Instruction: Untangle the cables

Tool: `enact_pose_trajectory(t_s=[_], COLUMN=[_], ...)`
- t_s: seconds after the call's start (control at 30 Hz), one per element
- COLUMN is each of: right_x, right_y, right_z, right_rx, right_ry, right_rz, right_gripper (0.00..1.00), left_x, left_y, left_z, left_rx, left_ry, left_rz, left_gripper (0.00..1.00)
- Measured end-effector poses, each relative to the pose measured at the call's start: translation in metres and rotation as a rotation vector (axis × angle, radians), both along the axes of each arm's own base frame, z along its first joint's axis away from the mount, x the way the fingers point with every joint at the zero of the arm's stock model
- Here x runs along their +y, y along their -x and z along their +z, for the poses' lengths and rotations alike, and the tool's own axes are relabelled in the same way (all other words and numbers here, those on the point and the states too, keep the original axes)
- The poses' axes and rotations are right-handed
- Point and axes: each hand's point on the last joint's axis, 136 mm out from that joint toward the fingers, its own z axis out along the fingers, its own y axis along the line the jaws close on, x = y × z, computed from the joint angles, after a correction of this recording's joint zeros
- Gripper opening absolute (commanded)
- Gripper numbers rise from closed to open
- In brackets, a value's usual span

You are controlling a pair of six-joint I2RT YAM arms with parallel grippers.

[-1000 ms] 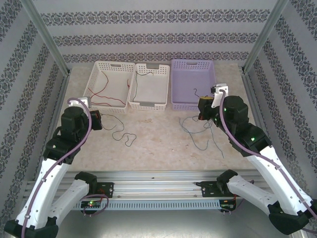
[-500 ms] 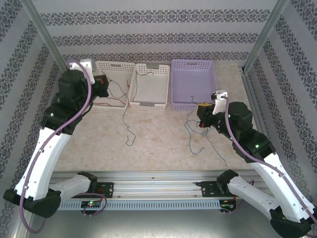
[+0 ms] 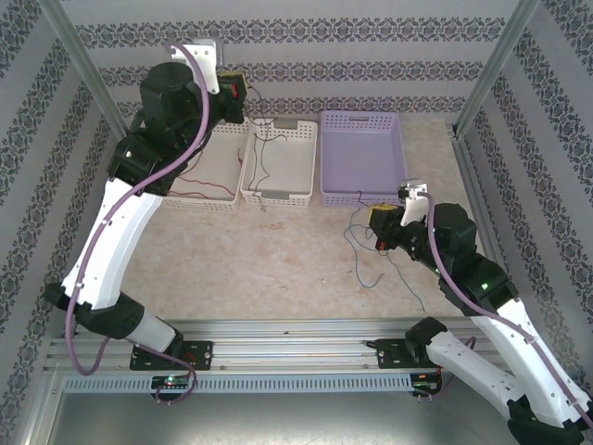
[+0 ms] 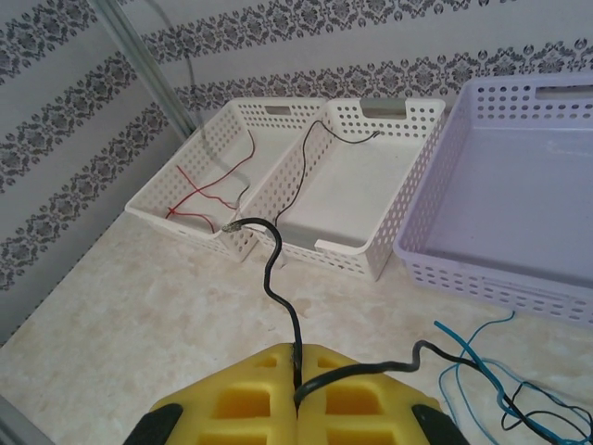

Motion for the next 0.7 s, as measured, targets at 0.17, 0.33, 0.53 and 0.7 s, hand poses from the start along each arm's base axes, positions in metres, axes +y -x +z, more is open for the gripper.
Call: enact_pose_trajectory(t_s=[0.17, 0.33, 0.53, 0.7], right_x=[-0.003, -0.006, -0.004, -0.002], right_y=[0.007, 0.012, 0.013, 0.014], right_z=[-0.005, -0.004, -0.011, -0.015], right_rx=[0.001, -0.007, 0.004, 0.013], right_ry=[-0.008, -0.014, -0.012, -0.01], right_rz=[0.001, 0.006, 0.015, 0.025], right_gripper=[0.0, 0.0, 0.0, 0.0], left_x=[-0.003, -0.003, -0.023, -0.045], left_y=[-0.011, -0.011, 0.004, 0.005], left_z=[0.034, 0.072, 0.085, 0.079], left_rx=[-0.082, -0.179, -0.22, -0.24], left_ry=[-0.005, 0.011, 0.009, -0.058], left_rz=[0.017, 0.028, -0.015, -0.032], left_gripper=[0.0, 0.0, 0.0, 0.0])
